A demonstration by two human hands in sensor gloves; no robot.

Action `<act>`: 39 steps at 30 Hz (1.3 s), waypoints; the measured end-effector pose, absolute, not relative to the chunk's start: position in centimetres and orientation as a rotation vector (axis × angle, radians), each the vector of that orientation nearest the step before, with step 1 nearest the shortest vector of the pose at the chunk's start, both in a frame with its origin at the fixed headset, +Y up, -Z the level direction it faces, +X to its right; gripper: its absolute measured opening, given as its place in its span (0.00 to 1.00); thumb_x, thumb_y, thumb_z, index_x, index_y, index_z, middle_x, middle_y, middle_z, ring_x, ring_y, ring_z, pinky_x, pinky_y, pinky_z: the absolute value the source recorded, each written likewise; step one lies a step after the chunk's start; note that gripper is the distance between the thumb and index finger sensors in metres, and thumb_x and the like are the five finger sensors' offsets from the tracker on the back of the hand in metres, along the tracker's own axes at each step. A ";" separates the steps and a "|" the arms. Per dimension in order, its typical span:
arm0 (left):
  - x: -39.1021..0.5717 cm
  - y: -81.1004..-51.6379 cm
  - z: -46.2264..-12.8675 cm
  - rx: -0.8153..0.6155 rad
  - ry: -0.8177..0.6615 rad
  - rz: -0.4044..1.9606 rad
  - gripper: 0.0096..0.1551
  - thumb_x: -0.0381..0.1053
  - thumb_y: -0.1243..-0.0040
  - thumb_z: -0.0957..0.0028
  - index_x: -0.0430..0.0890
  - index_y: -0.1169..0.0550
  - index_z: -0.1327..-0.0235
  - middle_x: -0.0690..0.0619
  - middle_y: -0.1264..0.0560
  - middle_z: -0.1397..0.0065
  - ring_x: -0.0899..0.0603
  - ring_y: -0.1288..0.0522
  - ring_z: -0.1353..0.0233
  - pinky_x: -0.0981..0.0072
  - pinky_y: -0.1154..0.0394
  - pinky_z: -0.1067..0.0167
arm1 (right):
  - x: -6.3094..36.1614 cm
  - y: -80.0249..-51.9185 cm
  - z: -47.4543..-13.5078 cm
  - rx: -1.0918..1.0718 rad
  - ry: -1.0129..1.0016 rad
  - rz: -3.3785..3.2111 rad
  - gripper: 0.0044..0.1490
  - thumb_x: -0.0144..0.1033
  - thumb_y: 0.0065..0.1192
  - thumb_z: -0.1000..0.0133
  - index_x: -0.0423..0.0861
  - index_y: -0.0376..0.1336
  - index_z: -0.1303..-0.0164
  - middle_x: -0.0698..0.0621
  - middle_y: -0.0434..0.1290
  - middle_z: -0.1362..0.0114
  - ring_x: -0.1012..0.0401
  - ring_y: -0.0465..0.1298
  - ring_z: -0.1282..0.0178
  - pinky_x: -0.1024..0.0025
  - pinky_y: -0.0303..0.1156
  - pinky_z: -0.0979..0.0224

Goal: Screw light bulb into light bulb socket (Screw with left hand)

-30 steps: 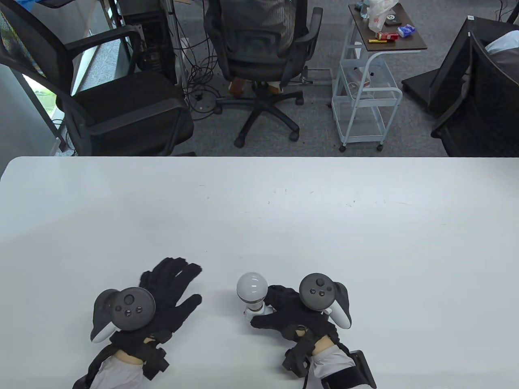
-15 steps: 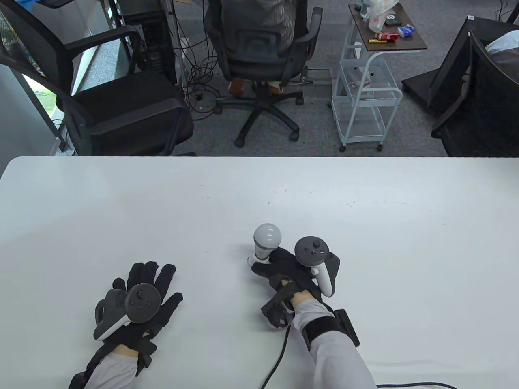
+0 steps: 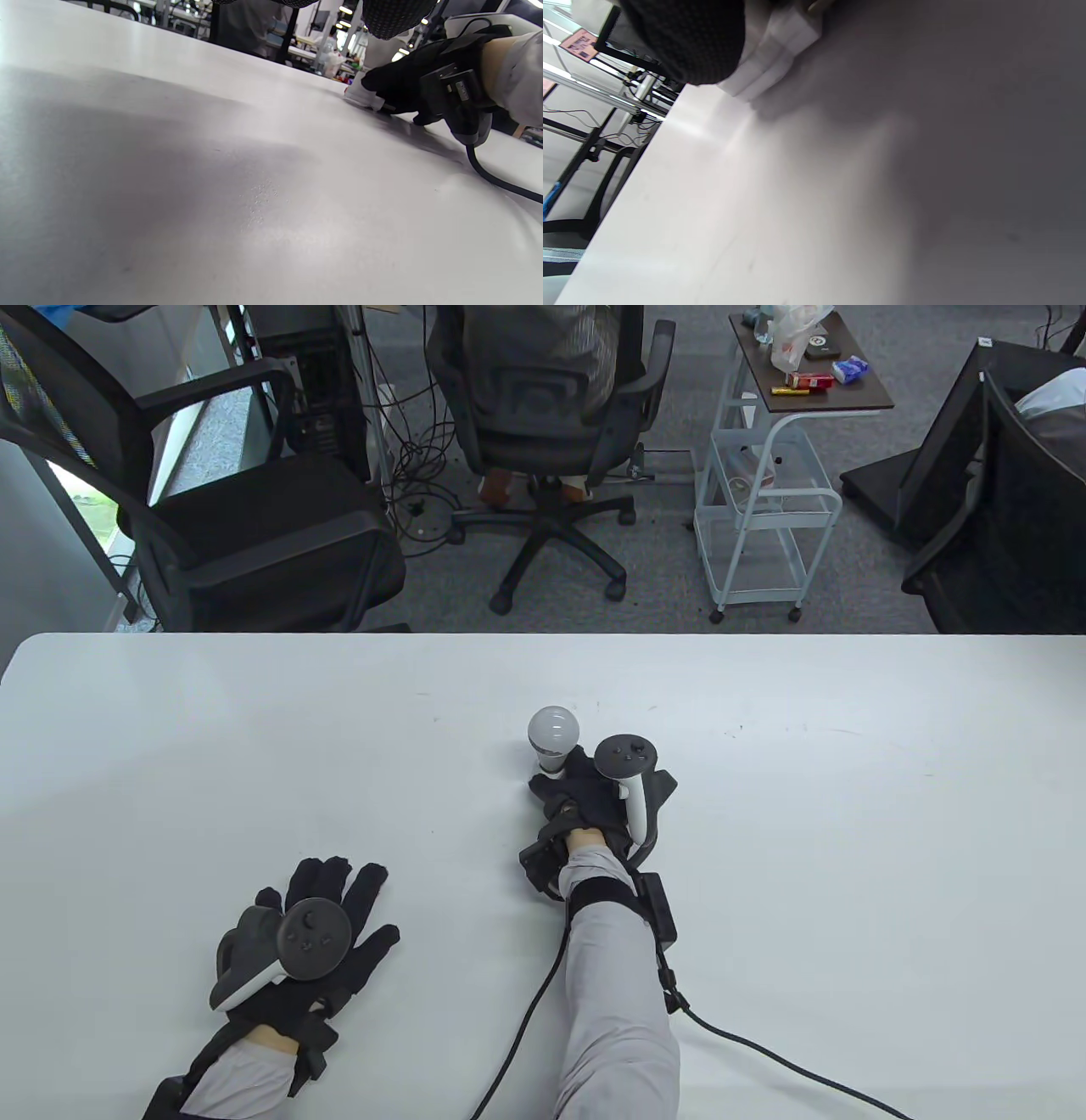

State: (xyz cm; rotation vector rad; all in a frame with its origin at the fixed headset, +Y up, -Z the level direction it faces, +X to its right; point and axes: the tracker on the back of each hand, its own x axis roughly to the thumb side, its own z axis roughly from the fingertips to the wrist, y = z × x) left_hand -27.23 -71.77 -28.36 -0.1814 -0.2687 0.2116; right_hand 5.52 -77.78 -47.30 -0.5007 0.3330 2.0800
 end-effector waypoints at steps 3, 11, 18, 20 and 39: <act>-27.0 -71.8 -28.3 -0.182 -0.271 0.205 0.45 0.66 0.54 0.31 0.48 0.51 0.09 0.28 0.54 0.12 0.22 0.60 0.17 0.11 0.61 0.35 | 5.5 -78.1 -47.3 -0.518 0.363 2.117 0.42 0.42 0.70 0.42 0.60 0.48 0.23 0.57 0.43 0.15 0.54 0.37 0.17 0.45 0.16 0.23; -27.4 -71.7 -28.3 -0.169 -0.242 0.191 0.45 0.66 0.54 0.31 0.48 0.52 0.09 0.28 0.55 0.12 0.22 0.60 0.17 0.11 0.61 0.36 | 7.2 -78.2 -45.1 -0.351 0.430 2.048 0.52 0.47 0.67 0.42 0.58 0.35 0.22 0.51 0.32 0.15 0.49 0.28 0.19 0.48 0.16 0.26; -28.4 -71.6 -28.4 -0.148 -0.212 0.217 0.46 0.66 0.54 0.32 0.49 0.54 0.09 0.28 0.58 0.13 0.22 0.63 0.18 0.11 0.62 0.36 | 10.3 -74.5 -38.6 -0.104 0.329 2.233 0.51 0.46 0.68 0.45 0.50 0.42 0.20 0.42 0.37 0.15 0.39 0.34 0.18 0.34 0.23 0.27; -28.8 -71.6 -28.3 -0.138 -0.197 0.219 0.46 0.67 0.55 0.32 0.49 0.54 0.09 0.28 0.59 0.13 0.22 0.64 0.18 0.11 0.63 0.36 | 11.3 -73.4 -36.3 -0.052 0.250 2.271 0.50 0.46 0.68 0.45 0.49 0.43 0.20 0.41 0.38 0.15 0.39 0.35 0.18 0.33 0.22 0.27; -29.5 -71.8 -28.1 -0.169 -0.150 0.216 0.48 0.68 0.57 0.33 0.49 0.58 0.10 0.29 0.64 0.14 0.23 0.69 0.19 0.11 0.66 0.38 | 14.3 -73.3 -30.0 0.061 0.048 2.514 0.50 0.47 0.67 0.43 0.50 0.43 0.19 0.41 0.39 0.14 0.40 0.31 0.16 0.32 0.18 0.28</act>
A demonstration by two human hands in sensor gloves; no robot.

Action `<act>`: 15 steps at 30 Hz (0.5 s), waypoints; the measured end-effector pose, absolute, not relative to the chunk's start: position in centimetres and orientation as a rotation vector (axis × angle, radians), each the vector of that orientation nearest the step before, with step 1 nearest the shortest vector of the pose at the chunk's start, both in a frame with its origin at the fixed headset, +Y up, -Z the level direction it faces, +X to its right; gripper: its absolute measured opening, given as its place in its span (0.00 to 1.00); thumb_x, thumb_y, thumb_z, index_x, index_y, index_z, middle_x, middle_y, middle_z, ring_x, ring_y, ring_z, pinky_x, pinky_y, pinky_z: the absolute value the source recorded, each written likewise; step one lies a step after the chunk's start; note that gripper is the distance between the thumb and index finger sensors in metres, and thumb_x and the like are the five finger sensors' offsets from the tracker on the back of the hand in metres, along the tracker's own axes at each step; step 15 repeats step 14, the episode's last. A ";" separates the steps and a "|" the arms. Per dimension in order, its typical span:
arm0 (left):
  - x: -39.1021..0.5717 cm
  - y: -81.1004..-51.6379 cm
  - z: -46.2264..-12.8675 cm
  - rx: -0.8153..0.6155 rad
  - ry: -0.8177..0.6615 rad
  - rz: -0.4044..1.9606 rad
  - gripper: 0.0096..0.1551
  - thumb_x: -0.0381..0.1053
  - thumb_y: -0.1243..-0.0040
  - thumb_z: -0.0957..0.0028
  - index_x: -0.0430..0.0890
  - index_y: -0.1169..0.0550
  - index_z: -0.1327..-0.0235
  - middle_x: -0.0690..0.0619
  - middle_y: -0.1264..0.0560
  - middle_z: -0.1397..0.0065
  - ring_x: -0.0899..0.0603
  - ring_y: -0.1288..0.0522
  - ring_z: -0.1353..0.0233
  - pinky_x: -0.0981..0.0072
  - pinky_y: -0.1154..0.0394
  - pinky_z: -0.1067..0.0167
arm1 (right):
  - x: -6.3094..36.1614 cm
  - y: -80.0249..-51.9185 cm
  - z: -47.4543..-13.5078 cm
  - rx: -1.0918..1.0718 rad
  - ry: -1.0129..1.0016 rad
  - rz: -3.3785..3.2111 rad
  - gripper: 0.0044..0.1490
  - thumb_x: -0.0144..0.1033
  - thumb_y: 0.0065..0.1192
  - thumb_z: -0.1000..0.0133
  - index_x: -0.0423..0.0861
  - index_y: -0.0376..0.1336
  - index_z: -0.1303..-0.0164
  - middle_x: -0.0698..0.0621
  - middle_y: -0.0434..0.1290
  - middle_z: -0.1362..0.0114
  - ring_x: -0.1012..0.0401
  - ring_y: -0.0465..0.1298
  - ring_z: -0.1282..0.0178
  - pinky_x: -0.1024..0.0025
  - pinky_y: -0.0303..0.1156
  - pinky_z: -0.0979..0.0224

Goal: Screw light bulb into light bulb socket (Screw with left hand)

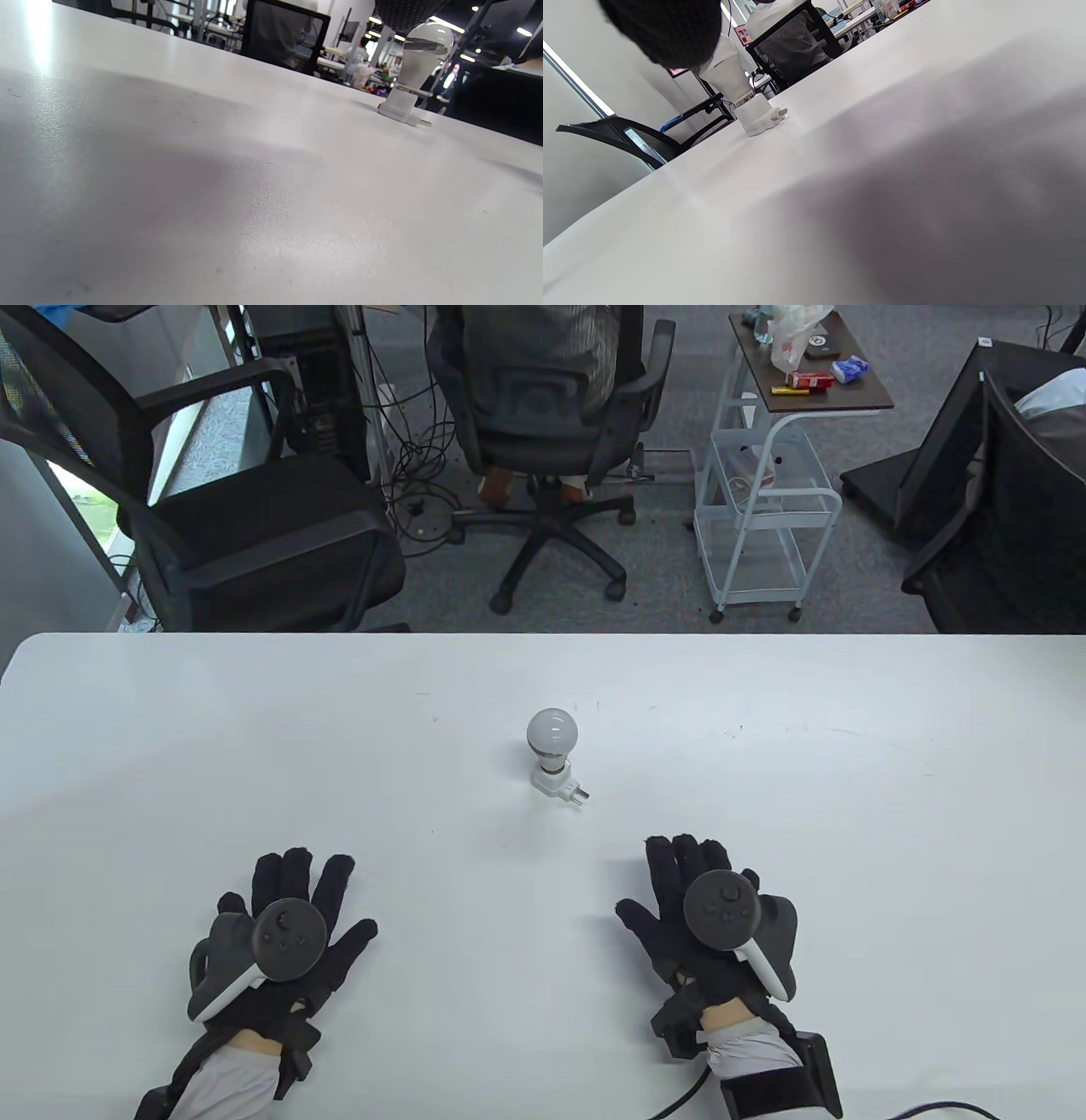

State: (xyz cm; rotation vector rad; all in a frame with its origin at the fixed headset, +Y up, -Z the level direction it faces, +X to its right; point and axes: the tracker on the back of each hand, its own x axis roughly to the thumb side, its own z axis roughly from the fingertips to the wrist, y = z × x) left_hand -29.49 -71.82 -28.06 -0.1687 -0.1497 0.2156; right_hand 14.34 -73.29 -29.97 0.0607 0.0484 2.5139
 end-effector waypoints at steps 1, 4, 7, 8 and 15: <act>-29.6 -71.8 -28.1 -0.167 -0.147 0.221 0.48 0.68 0.57 0.33 0.50 0.58 0.10 0.29 0.64 0.14 0.23 0.69 0.19 0.11 0.66 0.38 | 14.2 -73.4 -30.1 0.071 0.073 2.523 0.50 0.47 0.67 0.43 0.49 0.43 0.19 0.41 0.39 0.14 0.40 0.31 0.16 0.32 0.19 0.28; -29.5 -71.8 -28.1 -0.169 -0.149 0.223 0.47 0.68 0.57 0.33 0.49 0.57 0.10 0.28 0.64 0.14 0.22 0.69 0.19 0.11 0.66 0.38 | 13.9 -73.5 -30.0 0.090 0.099 2.542 0.49 0.48 0.67 0.43 0.49 0.44 0.19 0.41 0.40 0.14 0.40 0.32 0.16 0.32 0.19 0.28; -29.4 -71.9 -28.1 -0.176 -0.158 0.230 0.47 0.68 0.57 0.33 0.50 0.57 0.10 0.29 0.63 0.14 0.22 0.69 0.19 0.11 0.66 0.38 | 13.7 -73.6 -30.0 0.105 0.121 2.550 0.49 0.48 0.66 0.43 0.49 0.44 0.19 0.41 0.41 0.14 0.40 0.33 0.16 0.31 0.20 0.27; -29.4 -71.9 -28.2 -0.180 -0.160 0.232 0.47 0.68 0.57 0.33 0.50 0.57 0.10 0.29 0.64 0.14 0.23 0.69 0.19 0.11 0.66 0.38 | 13.7 -73.7 -30.1 0.106 0.139 2.550 0.49 0.48 0.66 0.43 0.49 0.44 0.19 0.41 0.41 0.14 0.39 0.33 0.16 0.31 0.20 0.27; -29.6 -72.1 -28.4 -0.201 -0.164 0.257 0.47 0.68 0.57 0.32 0.50 0.57 0.10 0.29 0.63 0.13 0.22 0.69 0.19 0.11 0.66 0.38 | 13.9 -74.2 -30.5 0.096 0.211 2.530 0.48 0.49 0.65 0.42 0.48 0.45 0.19 0.40 0.42 0.14 0.39 0.33 0.16 0.31 0.20 0.28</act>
